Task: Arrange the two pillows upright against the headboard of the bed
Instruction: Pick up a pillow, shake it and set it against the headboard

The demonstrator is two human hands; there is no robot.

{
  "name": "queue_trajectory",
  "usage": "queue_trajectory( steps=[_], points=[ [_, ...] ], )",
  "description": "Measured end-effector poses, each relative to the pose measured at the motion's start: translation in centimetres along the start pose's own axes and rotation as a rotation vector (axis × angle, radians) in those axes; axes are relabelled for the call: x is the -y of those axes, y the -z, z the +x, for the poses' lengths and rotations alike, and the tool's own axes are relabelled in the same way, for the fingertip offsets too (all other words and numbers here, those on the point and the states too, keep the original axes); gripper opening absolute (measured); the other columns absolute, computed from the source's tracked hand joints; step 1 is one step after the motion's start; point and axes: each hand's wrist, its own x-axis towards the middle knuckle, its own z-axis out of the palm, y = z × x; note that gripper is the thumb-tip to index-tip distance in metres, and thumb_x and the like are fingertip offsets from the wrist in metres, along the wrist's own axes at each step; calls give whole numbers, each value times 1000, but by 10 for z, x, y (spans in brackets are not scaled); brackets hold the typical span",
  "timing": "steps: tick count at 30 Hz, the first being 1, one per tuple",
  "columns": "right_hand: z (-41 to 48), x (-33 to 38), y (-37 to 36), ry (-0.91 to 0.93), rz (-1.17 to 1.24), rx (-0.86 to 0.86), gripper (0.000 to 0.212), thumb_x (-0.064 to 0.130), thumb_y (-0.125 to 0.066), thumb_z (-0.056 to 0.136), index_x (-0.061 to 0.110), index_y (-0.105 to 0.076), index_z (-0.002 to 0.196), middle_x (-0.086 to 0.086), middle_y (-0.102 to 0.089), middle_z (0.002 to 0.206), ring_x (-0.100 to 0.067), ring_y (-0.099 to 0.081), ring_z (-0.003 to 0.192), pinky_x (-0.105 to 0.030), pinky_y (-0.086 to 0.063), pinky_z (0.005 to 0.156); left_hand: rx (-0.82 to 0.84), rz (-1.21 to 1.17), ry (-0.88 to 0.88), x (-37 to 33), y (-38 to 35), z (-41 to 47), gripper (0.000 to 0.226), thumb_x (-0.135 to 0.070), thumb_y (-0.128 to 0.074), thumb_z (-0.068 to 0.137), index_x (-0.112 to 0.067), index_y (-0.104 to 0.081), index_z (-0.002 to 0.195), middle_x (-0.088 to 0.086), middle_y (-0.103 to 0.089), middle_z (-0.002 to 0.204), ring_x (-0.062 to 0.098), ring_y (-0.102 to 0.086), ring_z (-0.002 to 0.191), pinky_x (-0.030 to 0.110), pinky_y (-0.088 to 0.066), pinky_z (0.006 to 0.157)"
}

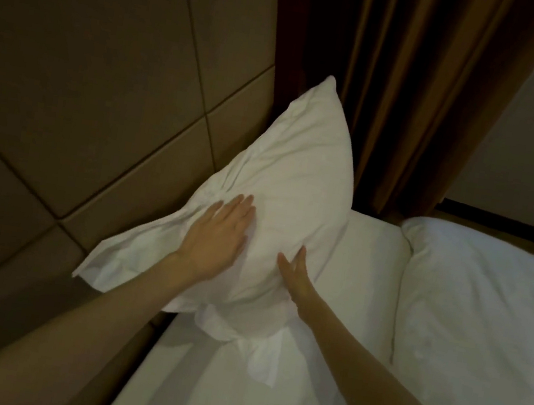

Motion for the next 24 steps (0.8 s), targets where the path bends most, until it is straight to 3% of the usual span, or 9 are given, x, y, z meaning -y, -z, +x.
queue_trajectory(
  steps=[3,5,7,9,11,13,15,18,24],
  points=[
    [-15,-2,16,-84,34,-12,73,42,-53,92,25,-16,153,-7,-33,154,-30,-37,137,-41,-34,108,255,-131,232,10,-15,-4,65,-49,-21,98,-17,-8,154,6,-3,164,21,-7,150,41,-9,120],
    [-26,2,25,-121,73,-82,51,30,-55,92,15,-43,140,-11,-52,133,-28,-51,118,-36,-40,93,289,-174,422,24,-18,-15,71,-53,-20,97,-13,-9,154,8,-4,164,24,-12,150,43,-13,119],
    [-33,7,28,-137,71,-78,23,20,-57,90,10,-60,111,-10,-57,106,-23,-53,97,-32,-41,81,309,-157,493,41,-20,-28,68,-49,-22,98,-8,-16,152,11,-13,162,28,-20,147,44,-18,118],
    [-51,15,31,-132,45,-80,10,16,-56,89,10,-60,96,-11,-59,97,-23,-54,90,-29,-42,75,323,-115,429,47,-7,-46,56,-38,-26,99,-5,-33,144,16,-32,154,30,-35,139,42,-31,113],
    [-67,27,30,-112,42,-97,7,13,-55,89,9,-60,93,-12,-60,97,-23,-55,87,-29,-43,74,252,-110,410,47,5,-59,39,-28,-32,98,-2,-53,119,16,-58,126,28,-57,112,39,-49,92],
    [-84,42,29,-99,46,-105,9,12,-55,90,7,-60,95,-14,-61,97,-23,-56,87,-29,-45,73,183,-210,468,44,20,-69,26,-20,-39,95,-3,-58,100,13,-65,106,28,-62,93,37,-52,79],
    [-104,58,30,-90,44,-101,12,13,-55,90,5,-59,99,-15,-62,100,-24,-57,90,-32,-47,78,126,-385,531,39,36,-75,25,-14,-43,95,1,-61,100,17,-66,107,32,-63,97,38,-50,83],
    [-137,79,38,-62,41,-92,15,14,-55,91,4,-58,102,-15,-62,104,-25,-58,95,-35,-46,87,22,-706,676,27,69,-81,34,-15,-43,97,0,-58,123,20,-63,123,37,-58,113,38,-45,96],
    [-217,108,67,10,100,-117,16,14,-54,90,4,-62,100,-14,-64,104,-26,-58,94,-32,-46,83,-118,-1169,705,-20,132,-103,35,-14,-41,98,0,-58,125,18,-61,129,31,-57,118,36,-40,102]
  ],
)
